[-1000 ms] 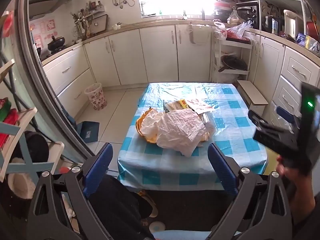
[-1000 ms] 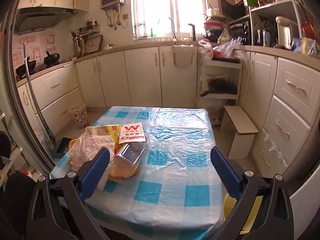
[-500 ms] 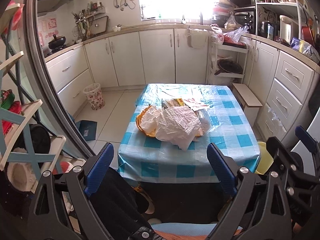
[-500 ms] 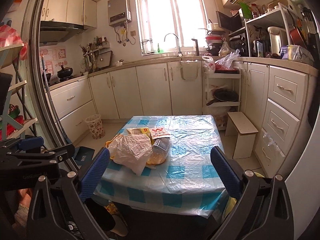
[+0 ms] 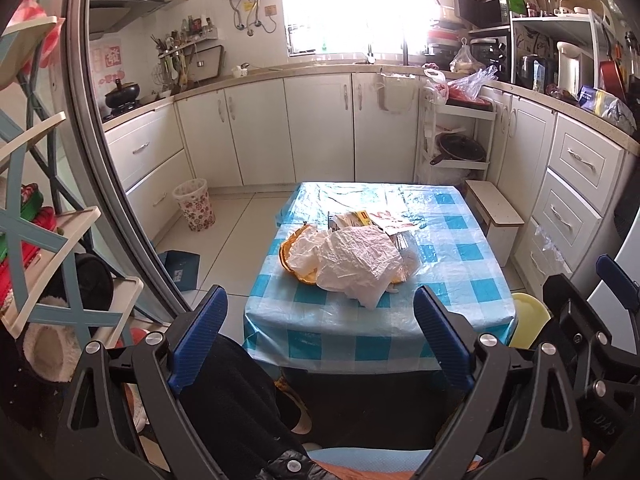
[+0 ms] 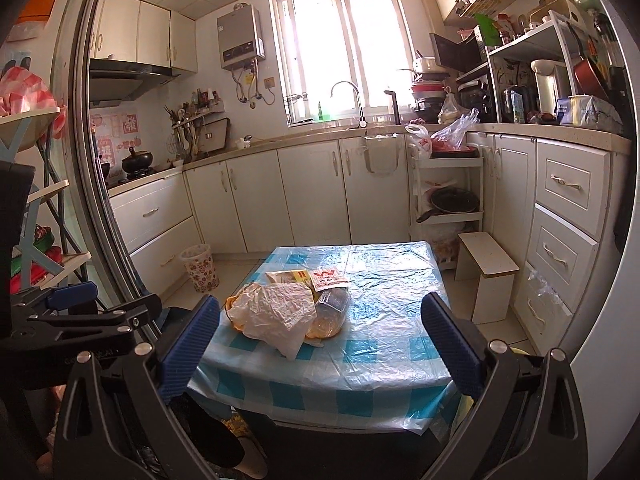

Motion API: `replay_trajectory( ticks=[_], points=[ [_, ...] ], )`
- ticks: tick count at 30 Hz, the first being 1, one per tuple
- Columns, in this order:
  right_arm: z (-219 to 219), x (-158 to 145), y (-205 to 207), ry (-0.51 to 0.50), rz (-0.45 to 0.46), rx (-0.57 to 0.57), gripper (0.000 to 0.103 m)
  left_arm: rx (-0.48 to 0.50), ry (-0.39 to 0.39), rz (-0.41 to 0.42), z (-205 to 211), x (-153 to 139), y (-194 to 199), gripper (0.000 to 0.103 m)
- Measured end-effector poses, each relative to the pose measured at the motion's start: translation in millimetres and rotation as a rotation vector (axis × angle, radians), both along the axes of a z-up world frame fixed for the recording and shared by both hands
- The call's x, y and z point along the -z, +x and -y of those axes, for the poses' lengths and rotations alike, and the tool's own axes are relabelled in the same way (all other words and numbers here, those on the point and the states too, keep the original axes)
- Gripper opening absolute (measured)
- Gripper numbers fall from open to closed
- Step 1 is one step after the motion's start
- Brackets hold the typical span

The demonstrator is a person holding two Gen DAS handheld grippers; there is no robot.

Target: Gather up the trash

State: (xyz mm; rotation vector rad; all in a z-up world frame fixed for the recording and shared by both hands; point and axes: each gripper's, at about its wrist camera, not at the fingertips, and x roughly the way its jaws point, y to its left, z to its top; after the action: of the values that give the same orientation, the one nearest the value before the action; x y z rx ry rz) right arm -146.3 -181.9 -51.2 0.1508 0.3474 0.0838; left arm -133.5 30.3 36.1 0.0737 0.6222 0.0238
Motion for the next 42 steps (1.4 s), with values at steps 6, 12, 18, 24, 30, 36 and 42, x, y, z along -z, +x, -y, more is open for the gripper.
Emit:
replay_trajectory(
  ticks=[6,12,18,24,30,36,42],
  points=[
    [0.6,-7.3,-6.0,-0.009,0.015,0.005,0.097,-0.003,-0.011,0.009,-2.9,-2.0,-5.1,0.092],
    [-0.5,-10.5,-8.2,-0.007,0.012,-0.002,0.097,-0.01,-0.015,0.007,-5.5,-1.1,-8.0,0.093],
    [-1.2,-14.4,-7.5,-0.006,0.007,-0.008,0.097,-0.011,-0.016,0.005,-7.7,-1.0,-9.0,0.093],
    [-1.8,-15.1,-5.6,-0.006,0.002,-0.014,0.097,-0.013,-0.019,0.002,-8.2,0.1,-9.3,0.093],
    [-3.7,-16.0,-2.2,-0.006,-0.004,-0.021,0.097,-0.019,-0.024,-0.008,-10.7,0.3,-6.8,0.094],
    [-6.7,-15.5,0.1,-0.015,-0.007,-0.03,0.097,-0.023,-0.029,-0.013,-12.5,1.5,-3.7,0.094],
    [-7.8,-15.6,1.7,-0.019,-0.01,-0.032,0.097,-0.028,-0.038,-0.016,-15.9,2.4,-2.8,0.094]
  ],
)
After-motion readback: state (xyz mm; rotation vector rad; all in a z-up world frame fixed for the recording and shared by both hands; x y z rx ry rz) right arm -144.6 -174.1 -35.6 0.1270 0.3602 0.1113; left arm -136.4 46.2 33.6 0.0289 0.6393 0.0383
